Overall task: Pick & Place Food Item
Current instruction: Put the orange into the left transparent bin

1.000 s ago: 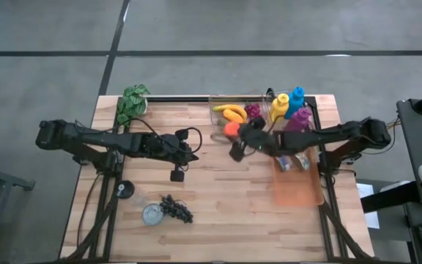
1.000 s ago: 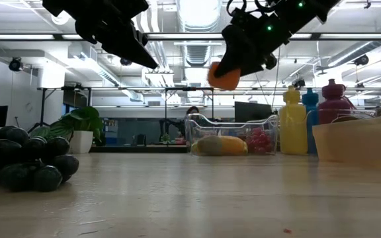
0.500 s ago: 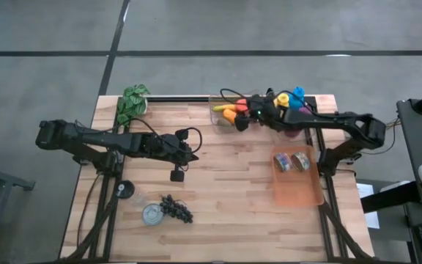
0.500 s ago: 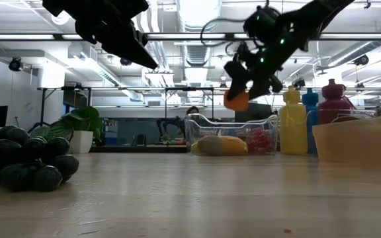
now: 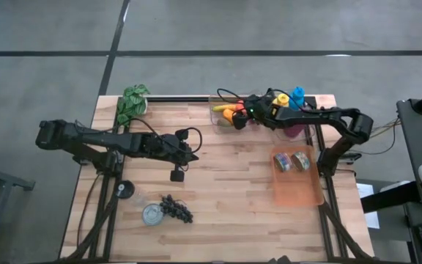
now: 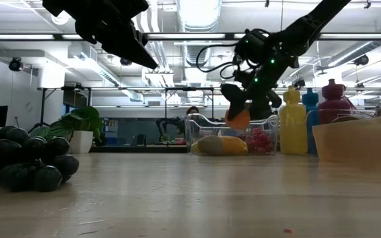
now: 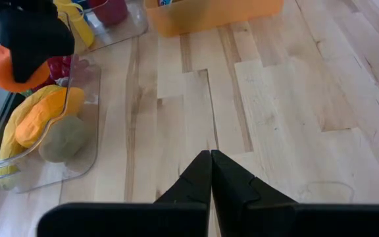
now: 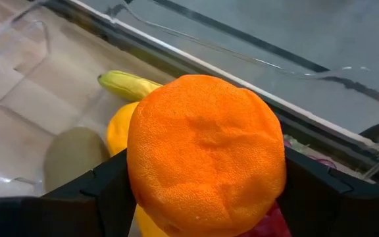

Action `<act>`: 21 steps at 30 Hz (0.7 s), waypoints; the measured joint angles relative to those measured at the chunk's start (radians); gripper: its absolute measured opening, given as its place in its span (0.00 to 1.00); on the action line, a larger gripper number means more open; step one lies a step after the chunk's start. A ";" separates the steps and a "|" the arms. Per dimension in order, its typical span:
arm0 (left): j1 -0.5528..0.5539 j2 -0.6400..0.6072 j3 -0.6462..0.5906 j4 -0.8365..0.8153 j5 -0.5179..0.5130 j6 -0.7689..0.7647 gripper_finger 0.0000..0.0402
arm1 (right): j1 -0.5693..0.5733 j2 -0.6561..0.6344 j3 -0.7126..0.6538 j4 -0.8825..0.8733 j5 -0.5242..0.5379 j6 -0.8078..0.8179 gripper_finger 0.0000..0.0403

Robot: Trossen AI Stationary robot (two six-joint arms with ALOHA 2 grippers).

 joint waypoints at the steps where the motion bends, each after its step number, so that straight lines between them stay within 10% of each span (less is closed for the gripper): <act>1: 0.000 0.000 0.000 0.000 0.000 0.000 0.04 | -0.003 0.003 0.000 0.000 0.001 0.006 0.70; 21: 0.000 0.000 0.000 0.000 0.000 0.000 0.04 | -0.014 0.010 -0.001 0.001 0.001 0.016 0.72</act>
